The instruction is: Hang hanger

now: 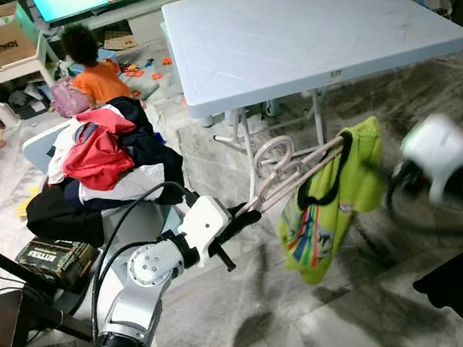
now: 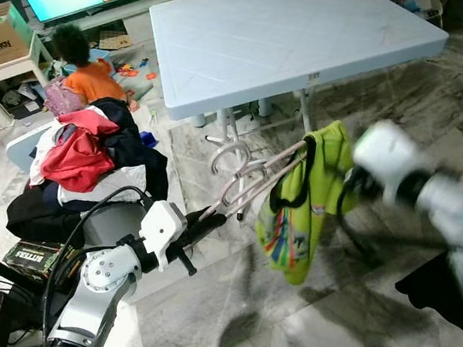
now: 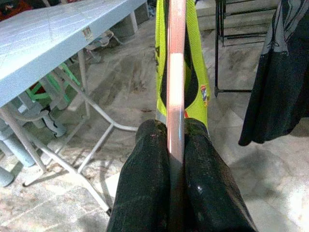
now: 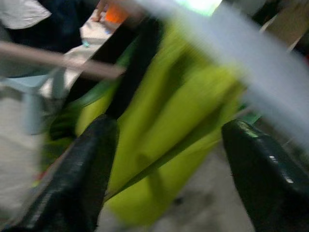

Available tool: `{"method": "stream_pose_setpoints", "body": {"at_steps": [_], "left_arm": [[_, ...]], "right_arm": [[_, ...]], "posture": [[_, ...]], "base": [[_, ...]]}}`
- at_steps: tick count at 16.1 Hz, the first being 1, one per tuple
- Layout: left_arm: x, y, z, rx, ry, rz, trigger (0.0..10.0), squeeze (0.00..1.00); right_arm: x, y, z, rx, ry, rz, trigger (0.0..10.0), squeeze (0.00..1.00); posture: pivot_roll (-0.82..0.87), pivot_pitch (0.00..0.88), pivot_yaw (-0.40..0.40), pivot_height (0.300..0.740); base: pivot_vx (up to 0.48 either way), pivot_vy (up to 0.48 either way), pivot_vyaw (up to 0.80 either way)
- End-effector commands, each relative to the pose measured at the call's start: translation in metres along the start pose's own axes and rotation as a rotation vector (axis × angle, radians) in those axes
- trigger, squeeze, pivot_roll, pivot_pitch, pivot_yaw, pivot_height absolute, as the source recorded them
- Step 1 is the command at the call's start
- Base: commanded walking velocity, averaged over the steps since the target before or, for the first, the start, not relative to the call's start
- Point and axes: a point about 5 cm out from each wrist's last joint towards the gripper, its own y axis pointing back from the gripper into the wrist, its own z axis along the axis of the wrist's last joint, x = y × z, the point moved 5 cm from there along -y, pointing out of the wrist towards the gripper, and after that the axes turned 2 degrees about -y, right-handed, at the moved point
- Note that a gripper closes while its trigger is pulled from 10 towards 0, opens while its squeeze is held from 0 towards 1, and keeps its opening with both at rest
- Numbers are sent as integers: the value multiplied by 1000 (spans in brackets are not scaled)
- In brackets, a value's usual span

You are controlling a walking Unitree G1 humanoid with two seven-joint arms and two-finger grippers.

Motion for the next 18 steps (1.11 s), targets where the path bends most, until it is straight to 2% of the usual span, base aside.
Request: {"method": "stream_pose_setpoints", "body": {"at_steps": [1,2,3,4,5,6,8,9,10,11,13,14,15,18], "left_arm": [[9,-3,15,-58,-41,24,0,0],[9,-3,16,-62,-43,23,0,0],[9,-3,17,-67,-46,22,0,0],[8,-3,19,-71,-50,21,0,0],[8,-3,20,-76,-52,20,0,0],[8,-2,22,-80,-51,18,0,0],[3,1,28,-103,-49,3,0,0],[3,1,28,-105,-48,0,0,0],[1,3,30,-111,-47,-2,0,0],[-1,5,32,-118,-34,-4,0,0],[-7,6,34,-130,20,-8,0,0],[-13,6,32,-124,13,-22,0,0],[-14,7,33,-124,12,-25,0,0],[-15,8,35,-120,12,-28,0,0]], "right_arm": [[18,-3,5,-19,-36,58,10000,1000],[22,-4,3,-17,-52,77,10000,1000],[28,-4,1,-11,-81,103,10000,957],[32,-6,-2,9,-129,114,10000,525],[32,-10,-5,23,-162,97,10000,180],[33,-13,-7,32,-178,83,10000,0],[37,-27,-9,62,-160,29,10000,0],[37,-28,-10,64,-154,22,10000,0],[27,-32,-18,105,-121,-48,10000,0],[17,-35,-24,136,-139,-114,10000,0],[10,-43,-26,154,-153,-175,10000,0],[1,-46,-26,153,-161,-234,745,0],[0,-48,-26,148,-171,-245,0,0],[-3,-52,-25,135,-190,-259,0,0]], "posture": [[-98,4,67,740],[-98,4,67,740],[-98,4,67,740],[-85,1,65,740],[-85,1,65,740],[-85,1,65,740],[-69,4,61,740],[-69,4,61,740],[-64,5,60,740],[-57,7,60,740],[-52,8,59,740],[-46,8,56,740],[-46,8,56,740],[-42,9,54,740]], "base": [[0,0,0],[0,0,0],[0,0,0],[0,0,0],[0,0,0],[0,0,0],[0,0,0],[0,0,0],[0,0,0],[0,0,0],[0,0,0],[0,0,0],[0,0,0],[0,0,0]]}}
